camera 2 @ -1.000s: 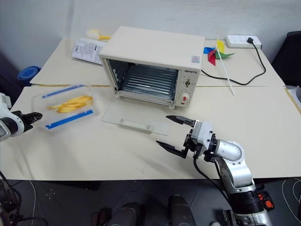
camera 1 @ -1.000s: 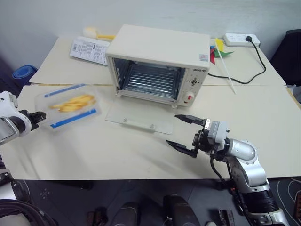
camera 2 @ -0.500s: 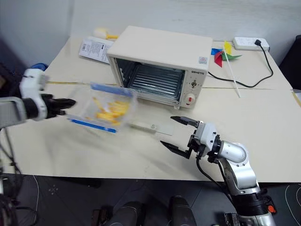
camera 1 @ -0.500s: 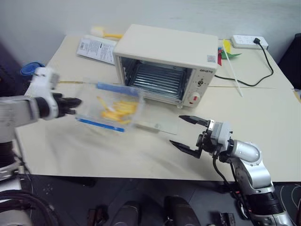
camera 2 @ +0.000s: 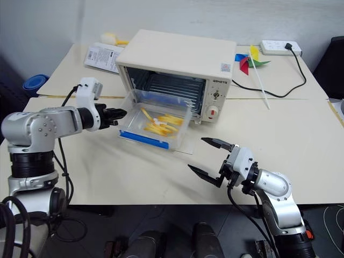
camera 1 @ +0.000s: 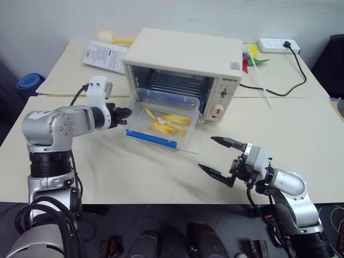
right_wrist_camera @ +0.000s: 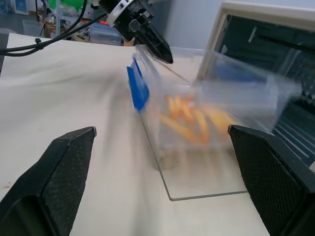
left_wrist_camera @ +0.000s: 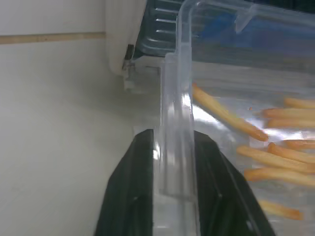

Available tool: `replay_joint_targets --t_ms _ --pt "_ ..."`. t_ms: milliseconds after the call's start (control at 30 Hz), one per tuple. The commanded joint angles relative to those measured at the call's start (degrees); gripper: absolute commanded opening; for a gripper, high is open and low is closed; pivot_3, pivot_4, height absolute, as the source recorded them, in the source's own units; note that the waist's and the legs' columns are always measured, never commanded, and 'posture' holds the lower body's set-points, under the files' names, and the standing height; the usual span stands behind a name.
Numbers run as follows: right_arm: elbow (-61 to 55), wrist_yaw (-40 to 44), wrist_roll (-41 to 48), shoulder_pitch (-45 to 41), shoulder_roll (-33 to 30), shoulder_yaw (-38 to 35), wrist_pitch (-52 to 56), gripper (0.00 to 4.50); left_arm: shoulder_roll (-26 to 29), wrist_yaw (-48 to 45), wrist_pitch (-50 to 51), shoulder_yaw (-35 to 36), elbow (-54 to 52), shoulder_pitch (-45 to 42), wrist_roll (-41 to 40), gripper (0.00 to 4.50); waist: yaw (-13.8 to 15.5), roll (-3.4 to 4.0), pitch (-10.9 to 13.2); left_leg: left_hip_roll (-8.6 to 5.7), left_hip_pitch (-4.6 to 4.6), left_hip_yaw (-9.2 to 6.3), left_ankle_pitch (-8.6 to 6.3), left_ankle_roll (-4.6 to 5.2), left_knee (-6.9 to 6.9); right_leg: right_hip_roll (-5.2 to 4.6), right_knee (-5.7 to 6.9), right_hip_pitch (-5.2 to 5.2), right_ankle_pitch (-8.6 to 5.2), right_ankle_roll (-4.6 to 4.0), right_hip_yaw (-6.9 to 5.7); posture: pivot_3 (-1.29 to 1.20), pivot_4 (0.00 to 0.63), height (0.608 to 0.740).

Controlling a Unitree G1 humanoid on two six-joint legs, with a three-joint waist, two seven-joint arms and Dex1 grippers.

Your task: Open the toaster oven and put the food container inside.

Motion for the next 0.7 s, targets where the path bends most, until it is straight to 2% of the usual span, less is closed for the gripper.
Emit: replay_joint_targets --t_ms 33,100,133,233,367,400,467,533,600,700 --pt "-5.1 -1.0 2.3 0.5 -0.8 -0.9 2.4 4.50 -2.1 0.7 -2.7 3.9 0.5 -2.4 0.3 2.17 0.0 0.00 0.0 0.00 0.00 0.01 0.00 0.00 0.00 0.00 0.00 0.00 0.00 0.00 0.00 0.00 0.150 0.740" --pt "-7.3 -1.9 3.2 0.4 -0.6 -0.1 5.0 4.50 -4.1 1.9 -0.5 10.5 1.9 -3.5 -2.0 2.77 -0.1 0.00 0.0 0.02 0.00 0.00 0.00 0.00 0.00 0.01 0.00 -0.02 0.00 0.00 0.00 0.00 0.150 0.740" --pt "-8.5 -2.4 3.1 0.3 -0.6 0.5 6.3 4.50 -2.6 0.5 -0.6 10.8 1.6 -2.7 -2.0 3.02 -0.2 0.00 0.0 0.03 -0.01 0.00 0.00 0.00 0.00 0.03 0.01 -0.02 0.00 0.00 -0.01 0.00 0.150 0.740" --pt "-11.7 -4.3 2.3 -0.2 -1.1 2.9 12.1 4.50 4.2 -8.9 -0.2 11.9 -1.2 2.0 -6.0 3.02 -1.2 0.01 0.0 0.10 0.01 0.11 -0.02 -0.06 -0.07 0.10 0.06 -0.14 0.00 0.00 0.10 0.00 0.150 0.740" --pt "-12.2 -7.5 -1.3 -1.7 -0.7 6.5 17.3 3.63 16.8 -34.9 -25.9 6.9 -3.3 16.4 -1.5 2.15 -1.6 0.04 0.0 0.14 0.07 0.12 -0.03 -0.14 -0.19 0.11 0.07 -0.25 -0.01 -0.02 0.07 0.00 0.150 0.740" --pt "-11.5 -8.6 -2.6 -2.4 0.0 7.5 18.1 3.25 18.7 -41.6 -32.3 6.1 -2.6 19.9 -0.6 1.80 -1.5 0.04 0.0 0.14 0.07 0.10 -0.03 -0.14 -0.16 0.10 0.04 -0.23 -0.01 -0.04 0.05 0.00 0.150 0.740" --pt "-9.8 -10.7 -4.5 -3.8 1.4 9.1 19.5 2.56 20.7 -49.2 -42.6 3.2 -0.9 24.9 2.5 1.15 -1.1 0.06 0.0 0.12 0.07 0.07 -0.03 -0.13 -0.13 0.07 -0.06 -0.12 -0.02 -0.05 0.04 0.00 0.150 0.740" --pt "-8.4 -12.4 -6.0 -4.8 2.6 10.3 21.0 1.84 19.5 -51.9 -49.1 1.6 1.0 26.6 4.0 0.52 0.2 0.08 0.0 0.08 0.10 0.04 -0.02 -0.09 -0.12 0.01 -0.13 0.00 -0.01 -0.07 0.02 0.00 0.150 0.740" --pt "-4.1 -14.2 -9.0 -7.8 5.5 12.4 19.0 1.20 13.2 -50.4 -53.4 -0.1 2.2 25.5 3.9 0.01 1.3 0.07 0.0 -0.01 0.06 -0.11 0.00 -0.03 -0.07 -0.07 -0.17 0.05 -0.01 -0.07 -0.08 0.00 0.150 0.740" --pt "0.6 -16.3 -10.5 -11.3 9.2 12.5 17.4 0.19 7.5 -48.5 -54.2 -3.8 3.8 22.9 5.7 0.00 1.6 0.05 0.0 -0.15 0.01 -0.14 0.01 0.10 0.05 -0.15 -0.17 0.10 0.04 0.00 -0.11 0.00 0.150 0.740"
